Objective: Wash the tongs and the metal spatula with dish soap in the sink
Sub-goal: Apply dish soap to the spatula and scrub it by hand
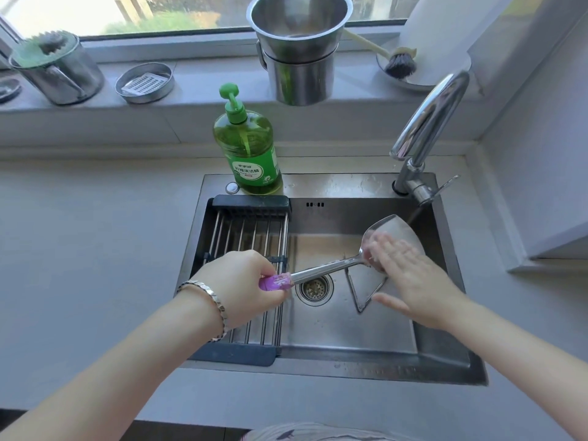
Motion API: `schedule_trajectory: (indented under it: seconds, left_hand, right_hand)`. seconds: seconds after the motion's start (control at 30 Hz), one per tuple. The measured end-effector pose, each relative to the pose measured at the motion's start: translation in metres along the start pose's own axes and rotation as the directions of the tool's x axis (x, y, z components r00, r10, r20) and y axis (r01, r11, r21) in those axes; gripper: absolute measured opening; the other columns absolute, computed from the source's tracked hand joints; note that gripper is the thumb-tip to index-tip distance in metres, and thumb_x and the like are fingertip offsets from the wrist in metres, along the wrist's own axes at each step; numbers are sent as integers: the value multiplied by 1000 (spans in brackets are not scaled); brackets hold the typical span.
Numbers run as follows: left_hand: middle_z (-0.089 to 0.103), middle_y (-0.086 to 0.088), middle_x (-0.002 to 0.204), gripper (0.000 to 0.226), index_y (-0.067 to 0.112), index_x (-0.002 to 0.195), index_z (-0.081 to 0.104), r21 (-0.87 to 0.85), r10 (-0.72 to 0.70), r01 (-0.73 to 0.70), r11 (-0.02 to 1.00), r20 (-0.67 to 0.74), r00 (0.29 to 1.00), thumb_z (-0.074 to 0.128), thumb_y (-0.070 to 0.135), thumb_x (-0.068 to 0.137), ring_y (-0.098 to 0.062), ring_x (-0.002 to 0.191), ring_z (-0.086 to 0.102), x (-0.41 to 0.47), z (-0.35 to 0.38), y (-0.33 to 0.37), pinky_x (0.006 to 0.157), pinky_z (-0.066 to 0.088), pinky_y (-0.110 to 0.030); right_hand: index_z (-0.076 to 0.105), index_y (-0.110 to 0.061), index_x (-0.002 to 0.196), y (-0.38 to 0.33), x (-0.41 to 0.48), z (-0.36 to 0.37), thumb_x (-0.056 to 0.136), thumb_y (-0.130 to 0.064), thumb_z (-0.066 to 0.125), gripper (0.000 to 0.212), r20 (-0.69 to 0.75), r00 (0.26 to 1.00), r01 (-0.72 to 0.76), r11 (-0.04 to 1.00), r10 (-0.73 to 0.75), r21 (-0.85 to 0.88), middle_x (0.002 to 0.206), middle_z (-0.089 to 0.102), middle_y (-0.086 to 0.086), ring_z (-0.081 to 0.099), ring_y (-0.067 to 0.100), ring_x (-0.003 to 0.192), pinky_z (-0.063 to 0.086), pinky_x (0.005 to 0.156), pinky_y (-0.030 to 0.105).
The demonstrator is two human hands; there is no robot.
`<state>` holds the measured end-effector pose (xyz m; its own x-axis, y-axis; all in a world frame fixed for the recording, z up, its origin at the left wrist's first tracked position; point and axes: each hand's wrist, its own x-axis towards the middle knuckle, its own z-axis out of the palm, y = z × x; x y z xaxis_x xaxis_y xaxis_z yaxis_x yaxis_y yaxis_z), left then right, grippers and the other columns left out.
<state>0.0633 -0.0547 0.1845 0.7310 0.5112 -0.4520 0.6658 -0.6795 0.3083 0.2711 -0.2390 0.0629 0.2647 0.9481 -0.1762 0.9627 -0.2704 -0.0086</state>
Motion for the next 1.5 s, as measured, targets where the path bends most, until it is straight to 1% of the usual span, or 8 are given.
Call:
schedule_trajectory:
  seconds: [0.23, 0.37, 0.5, 0.63, 0.8, 0.9, 1.17, 1.5]
  left_hand:
    - [59, 0, 70, 34, 19, 88, 72, 67, 13, -20, 998, 91, 996, 55, 48, 84, -13, 57, 45, -2, -1, 3, 51, 38, -20]
    - [53, 2, 63, 34, 17, 87, 72, 56, 8, -15, 998, 111, 994, 56, 46, 84, -11, 52, 40, -1, -1, 3, 47, 33, -18]
    - [53, 2, 63, 33, 16, 85, 73, 54, 15, -21, 998, 122, 992, 57, 46, 83, -11, 50, 40, -1, -1, 3, 47, 34, -19]
    - [56, 1, 65, 34, 17, 88, 73, 51, 11, -17, 999, 128, 992, 58, 47, 82, -11, 51, 41, -2, 1, 0, 48, 35, -20]
    - [54, 2, 64, 37, 15, 88, 72, 146, 41, -62, 987, 142, 989, 54, 48, 84, -12, 53, 42, 0, 1, -2, 49, 36, -21]
    - [53, 1, 63, 40, 13, 87, 71, 142, 29, -50, 989, 146, 989, 54, 49, 84, -14, 53, 41, 2, 1, -6, 50, 36, -22]
    - [48, 8, 60, 39, 20, 82, 68, 331, 78, -130, 935, 167, 983, 48, 53, 85, -11, 56, 44, 3, -4, -10, 49, 37, -19]
    - [68, 5, 83, 37, 23, 95, 70, 313, 119, -186, 931, 220, 968, 52, 53, 82, -14, 76, 62, -1, -6, -11, 68, 55, -28]
  right_hand:
    - [23, 3, 143, -15, -8, 7, 87, -72, 15, 94, 86, 993, 73, 995, -79, 72, 151, 19, 18, 20, 29, 141, 4, 112, 28]
    - [-11, -7, 143, 4, -6, 8, 67, -83, -12, 108, 43, 998, -51, 986, 44, 158, 149, -19, 4, -16, 14, 140, -14, 115, 24]
    - [18, 2, 145, -15, -12, 8, 82, -77, 4, 102, 94, 993, 57, 994, -66, 97, 153, 9, 15, 14, 28, 142, -2, 113, 30]
    - [-12, -9, 142, 4, -10, 5, 68, -81, -12, 103, 83, 996, -59, 981, 44, 186, 150, -17, 3, -13, 15, 142, -14, 114, 25]
    - [32, -2, 142, -11, -8, 8, 88, -70, 7, 91, 191, 978, 65, 989, -90, 133, 149, 20, 10, 32, 26, 137, 3, 112, 31]
    - [2, -13, 149, 9, -1, 4, 71, -78, -15, 102, 134, 991, -45, 975, 15, 218, 153, -6, -1, -1, 12, 144, -6, 116, 30]
    - [70, -29, 92, 17, 26, -22, 85, -21, 66, 11, 282, 956, -251, 717, 79, 651, 100, 67, -10, 59, 9, 98, 41, 80, 15]
    - [67, -30, 60, -6, 37, -17, 69, -37, 79, 17, 457, 879, -206, 757, -135, 620, 60, 64, -13, 55, -3, 55, 43, 59, 19]
